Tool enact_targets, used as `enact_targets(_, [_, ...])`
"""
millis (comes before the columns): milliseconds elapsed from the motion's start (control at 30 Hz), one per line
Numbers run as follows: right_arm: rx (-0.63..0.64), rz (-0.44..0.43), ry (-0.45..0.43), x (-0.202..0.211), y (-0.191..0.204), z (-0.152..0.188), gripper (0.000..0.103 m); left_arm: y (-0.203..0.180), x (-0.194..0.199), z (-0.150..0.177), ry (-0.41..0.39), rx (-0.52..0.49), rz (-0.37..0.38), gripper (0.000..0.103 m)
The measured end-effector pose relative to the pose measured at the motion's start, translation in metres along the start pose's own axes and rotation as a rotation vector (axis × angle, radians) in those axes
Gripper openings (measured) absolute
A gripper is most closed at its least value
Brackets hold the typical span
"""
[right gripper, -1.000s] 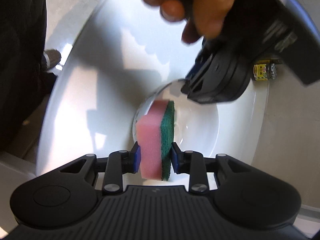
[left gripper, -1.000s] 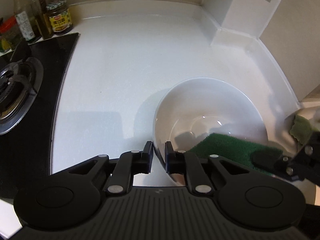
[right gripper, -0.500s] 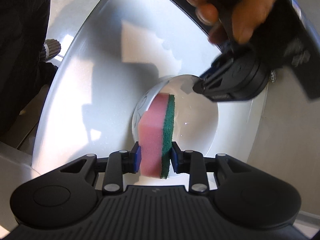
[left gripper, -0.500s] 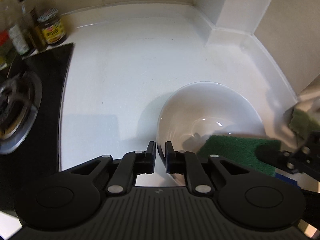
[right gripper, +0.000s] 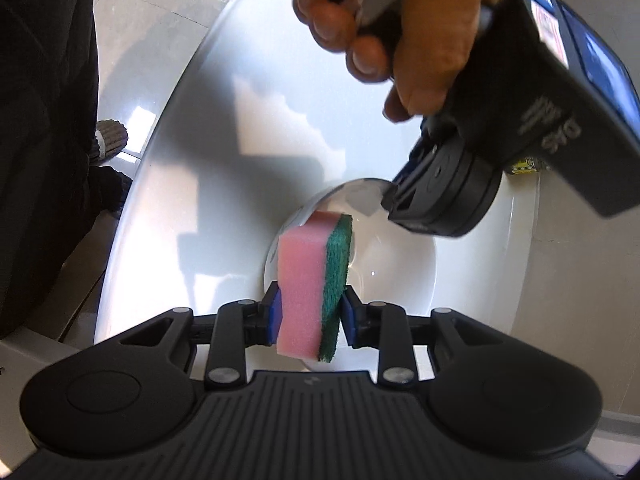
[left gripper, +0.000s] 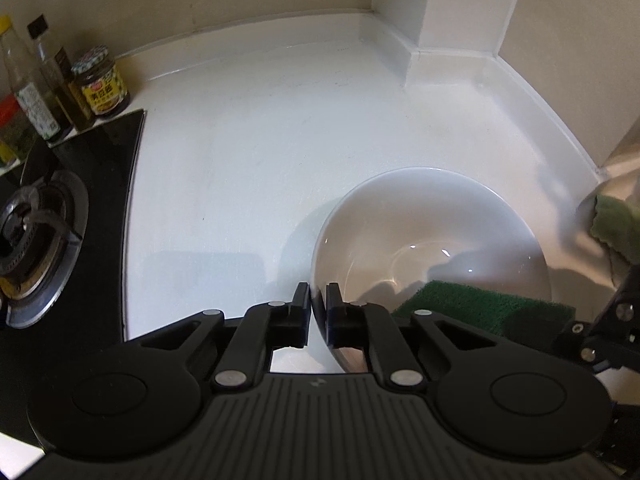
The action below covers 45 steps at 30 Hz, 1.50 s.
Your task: Clean bowl
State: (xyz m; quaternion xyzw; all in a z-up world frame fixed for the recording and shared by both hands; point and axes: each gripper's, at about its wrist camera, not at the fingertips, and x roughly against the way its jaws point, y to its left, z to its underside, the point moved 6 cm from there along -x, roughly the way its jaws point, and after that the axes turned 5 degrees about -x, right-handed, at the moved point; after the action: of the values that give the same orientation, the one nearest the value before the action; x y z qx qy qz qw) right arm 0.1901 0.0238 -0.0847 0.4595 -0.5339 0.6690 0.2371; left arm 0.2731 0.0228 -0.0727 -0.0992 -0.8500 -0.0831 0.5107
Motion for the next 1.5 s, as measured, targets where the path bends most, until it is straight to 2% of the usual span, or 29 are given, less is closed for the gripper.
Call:
enact_targets(233, [0.060,0.001,0.037,-0.004,-0.002,0.013,0.026,0.000,-0.004,-0.002,-0.003,-0.048,0.022,0.008])
enact_targets(400, [0.093,0.058,0.118,-0.015,-0.010,0.026,0.026,0.000,-0.007,0.000,-0.009,-0.060,0.027,0.008])
enact_targets(633, [0.031,0.062,0.109,-0.015,-0.014,0.028,0.026,0.000,-0.007,0.002,-0.020,-0.034,0.043,0.008])
enact_targets(733, [-0.058,0.040,0.080,-0.008,-0.019,0.030,0.026,0.002,-0.010,0.002,-0.019,-0.003,0.062,0.008])
enact_targets(933, [-0.399,-0.040,-0.001,0.009,-0.037,0.038,0.026,0.000,-0.013,-0.001,-0.024,-0.015,0.083,0.011])
enact_targets(1033, [-0.692,-0.082,-0.049,0.018,-0.056,0.052,0.025,0.000,-0.013,0.000,-0.028,-0.021,0.095,0.011])
enact_targets(1200, [-1.271,-0.112,-0.212,0.044,-0.089,0.107,0.025,-0.003,-0.013,0.007,-0.031,-0.047,0.107,0.011])
enact_targets(1267, [-1.418,-0.101,-0.212,0.045,-0.095,0.129,0.025,-0.005,-0.012,0.010,-0.036,-0.062,0.101,0.011])
enact_targets(1333, [-1.520,-0.113,-0.169,0.039,-0.096,0.149,0.025,-0.006,-0.012,0.011,-0.038,-0.065,0.098,0.011])
enact_targets(1500, [-1.677,-0.242,-0.070,0.011,-0.085,0.173,0.025,-0.003,-0.013,0.012,-0.047,-0.052,0.112,0.011])
